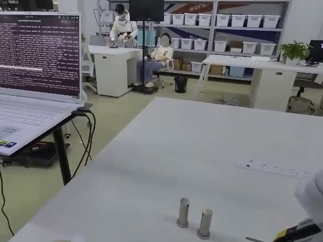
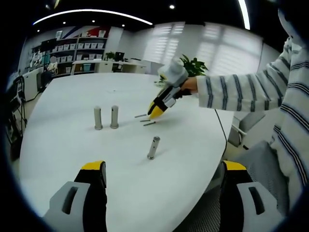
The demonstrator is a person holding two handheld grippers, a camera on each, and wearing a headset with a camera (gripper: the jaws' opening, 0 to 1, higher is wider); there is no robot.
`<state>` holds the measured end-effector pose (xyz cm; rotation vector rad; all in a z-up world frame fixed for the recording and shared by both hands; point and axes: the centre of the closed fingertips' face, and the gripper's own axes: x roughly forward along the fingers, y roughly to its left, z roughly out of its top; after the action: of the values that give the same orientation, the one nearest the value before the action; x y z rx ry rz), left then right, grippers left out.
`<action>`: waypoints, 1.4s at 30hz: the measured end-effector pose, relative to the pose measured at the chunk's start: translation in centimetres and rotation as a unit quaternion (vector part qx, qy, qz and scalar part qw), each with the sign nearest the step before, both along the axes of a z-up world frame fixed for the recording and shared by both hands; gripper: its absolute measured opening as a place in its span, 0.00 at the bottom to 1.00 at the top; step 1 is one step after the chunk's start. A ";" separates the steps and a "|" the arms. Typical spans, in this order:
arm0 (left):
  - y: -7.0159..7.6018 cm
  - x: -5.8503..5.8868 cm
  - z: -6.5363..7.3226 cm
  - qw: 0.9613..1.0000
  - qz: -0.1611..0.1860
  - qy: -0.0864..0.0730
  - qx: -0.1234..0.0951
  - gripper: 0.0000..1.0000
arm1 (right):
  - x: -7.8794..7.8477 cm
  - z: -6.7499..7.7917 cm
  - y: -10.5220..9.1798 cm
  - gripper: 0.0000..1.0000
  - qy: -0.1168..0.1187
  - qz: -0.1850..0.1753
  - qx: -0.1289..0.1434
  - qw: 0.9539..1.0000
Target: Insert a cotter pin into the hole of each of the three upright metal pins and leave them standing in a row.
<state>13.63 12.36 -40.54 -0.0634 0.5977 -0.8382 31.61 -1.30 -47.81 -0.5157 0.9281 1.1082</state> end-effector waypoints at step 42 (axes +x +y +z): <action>1.4 -0.3 -0.9 1.000 0.026 0.010 0.000 0.89 | 0.5 -2.3 0.5 0.00 -0.065 0.168 -0.182 0.967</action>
<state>13.29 13.77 -41.43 -0.0877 0.6130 -0.7874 32.11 -0.76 -50.12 -1.0675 0.9557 1.1936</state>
